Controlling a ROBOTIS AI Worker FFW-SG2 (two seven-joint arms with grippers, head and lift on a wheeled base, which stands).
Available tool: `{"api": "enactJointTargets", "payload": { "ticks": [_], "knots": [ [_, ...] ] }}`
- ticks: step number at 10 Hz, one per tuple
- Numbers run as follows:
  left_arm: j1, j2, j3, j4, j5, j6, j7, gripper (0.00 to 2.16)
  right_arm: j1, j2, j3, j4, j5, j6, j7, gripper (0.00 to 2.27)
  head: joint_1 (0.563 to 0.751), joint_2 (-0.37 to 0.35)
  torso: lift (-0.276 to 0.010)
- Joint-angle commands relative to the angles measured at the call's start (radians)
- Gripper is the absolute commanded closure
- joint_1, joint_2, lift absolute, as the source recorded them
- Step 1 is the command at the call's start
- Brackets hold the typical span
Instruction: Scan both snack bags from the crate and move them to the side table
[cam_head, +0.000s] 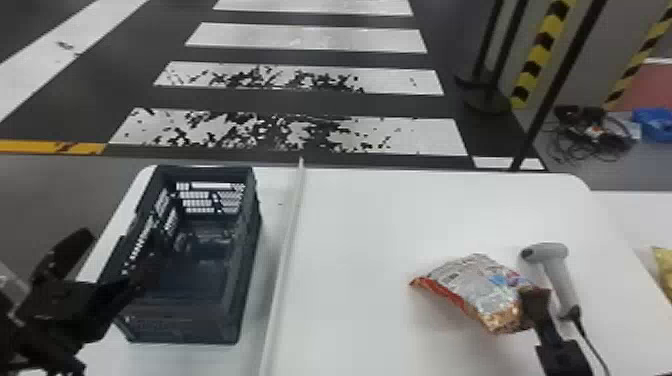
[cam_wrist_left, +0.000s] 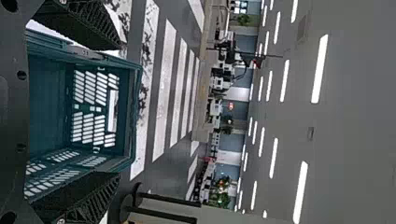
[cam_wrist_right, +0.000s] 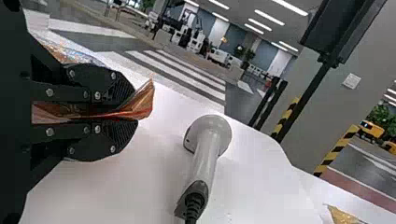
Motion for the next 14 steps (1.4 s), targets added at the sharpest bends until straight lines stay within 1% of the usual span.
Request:
{"api": "enactJointTargets", "payload": {
  "ticks": [1, 2, 3, 5, 6, 7, 8, 9, 10, 11, 12, 13, 14],
  "knots": [
    [0.000, -0.002, -0.006, -0.003, 0.000, -0.002, 0.001, 0.03, 0.059, -0.001, 0.054, -0.126, 0.185, -0.010, -0.080, 0.00, 0.695, -0.006, -0.095],
    [0.000, -0.002, -0.016, -0.003, 0.000, -0.005, -0.001, 0.03, 0.097, -0.004, 0.091, -0.195, 0.289, -0.034, -0.147, 0.00, 0.695, 0.003, -0.095],
    [-0.005, -0.002, -0.026, -0.003, 0.000, -0.005, 0.001, 0.03, 0.117, -0.011, 0.130, -0.249, 0.423, -0.040, -0.215, 0.00, 0.695, 0.014, -0.095],
    [-0.006, -0.002, -0.035, -0.004, -0.001, -0.005, -0.001, 0.03, 0.120, -0.034, 0.200, -0.307, 0.734, -0.016, -0.336, 0.00, 0.695, 0.020, -0.095],
    [-0.006, -0.001, -0.035, -0.004, -0.001, -0.005, -0.002, 0.03, 0.122, -0.053, 0.243, -0.324, 0.857, 0.015, -0.385, 0.00, 0.695, 0.024, -0.095],
    [-0.006, -0.002, -0.035, -0.003, -0.001, -0.005, -0.002, 0.03, 0.131, -0.071, 0.272, -0.332, 0.946, 0.015, -0.408, 0.00, 0.695, 0.034, -0.095],
    [-0.006, -0.002, -0.037, 0.000, -0.001, -0.005, -0.002, 0.03, 0.137, -0.093, 0.278, -0.339, 0.977, 0.015, -0.407, 0.00, 0.695, 0.052, -0.095],
    [-0.005, -0.002, -0.042, 0.003, -0.001, -0.005, -0.002, 0.03, 0.131, -0.112, 0.278, -0.338, 1.007, 0.027, -0.370, 0.12, 0.695, 0.059, -0.095],
    [-0.005, -0.002, -0.049, 0.000, -0.011, -0.005, -0.002, 0.03, 0.108, -0.126, 0.274, -0.326, 1.023, 0.079, -0.298, 0.26, 0.695, 0.070, -0.095],
    [-0.001, -0.002, -0.054, 0.000, -0.015, -0.005, -0.002, 0.03, 0.082, -0.140, 0.266, -0.306, 1.021, 0.131, -0.223, 0.82, 0.695, 0.081, -0.095],
    [0.002, -0.002, -0.057, -0.001, -0.023, -0.005, -0.001, 0.03, 0.065, -0.148, 0.260, -0.299, 1.016, 0.184, -0.167, 1.84, 0.695, 0.094, -0.095],
    [0.006, -0.002, -0.057, -0.003, -0.026, -0.005, -0.001, 0.03, 0.047, -0.148, 0.246, -0.287, 1.013, 0.220, -0.123, 2.24, 0.695, 0.098, -0.095],
    [0.009, -0.002, -0.055, -0.004, -0.031, -0.005, 0.001, 0.03, 0.034, -0.152, 0.243, -0.260, 1.018, 0.202, -0.109, 2.24, 0.695, 0.104, -0.095]
  ]
}}
